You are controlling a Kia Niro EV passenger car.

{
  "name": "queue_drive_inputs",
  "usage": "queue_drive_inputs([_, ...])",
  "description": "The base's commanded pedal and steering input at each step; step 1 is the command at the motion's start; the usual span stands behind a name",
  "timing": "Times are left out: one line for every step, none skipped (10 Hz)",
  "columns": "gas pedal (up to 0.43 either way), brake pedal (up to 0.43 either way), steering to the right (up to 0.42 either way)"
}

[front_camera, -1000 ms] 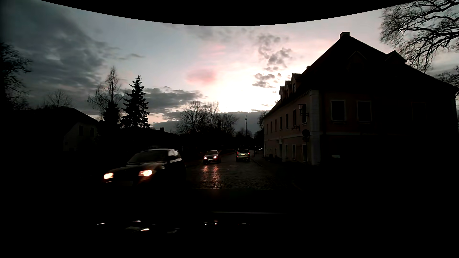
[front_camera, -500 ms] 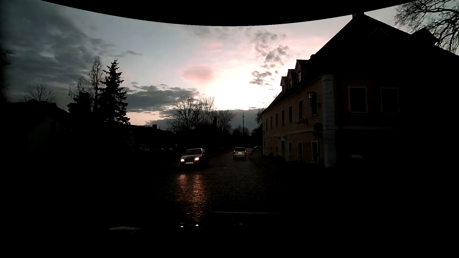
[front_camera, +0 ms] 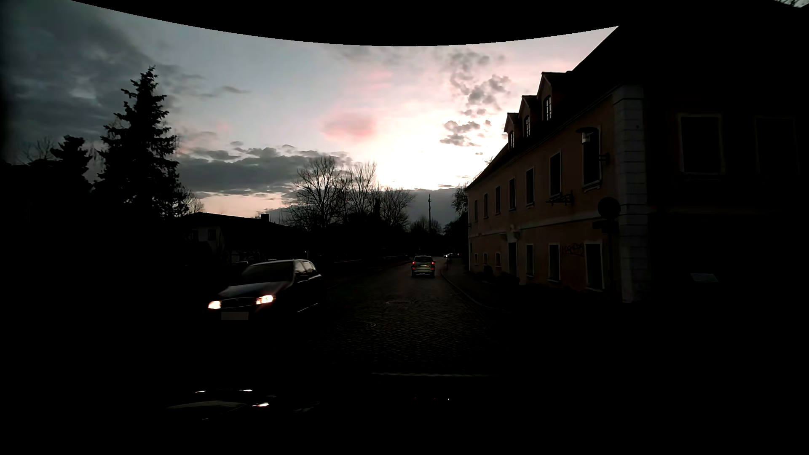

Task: Follow the waypoints while adhering to traffic rules and regulations

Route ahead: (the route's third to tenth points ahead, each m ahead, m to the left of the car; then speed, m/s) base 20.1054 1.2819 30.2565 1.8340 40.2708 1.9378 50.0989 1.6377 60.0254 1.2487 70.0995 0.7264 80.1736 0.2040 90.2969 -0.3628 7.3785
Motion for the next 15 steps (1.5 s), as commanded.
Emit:
queue_drive_inputs([0.028,0.0,-0.014])
queue_drive_inputs([0.028,0.0,-0.013])
queue_drive_inputs([0.028,0.0,-0.013])
queue_drive_inputs([0.028,0.0,-0.012])
queue_drive_inputs([0.028,0.0,-0.012])
queue_drive_inputs([0.028,0.0,-0.009])
queue_drive_inputs([0.028,0.0,-0.007])
queue_drive_inputs([0.028,0.0,-0.005])
queue_drive_inputs([0.028,0.0,-0.002])
queue_drive_inputs([0.028,0.0,0.001])
queue_drive_inputs([0.028,0.0,0.001])
queue_drive_inputs([0.028,0.0,0.0])
queue_drive_inputs([0.039,0.0,0.0])
queue_drive_inputs([0.039,0.0,0.001])
queue_drive_inputs([0.039,0.0,0.003])
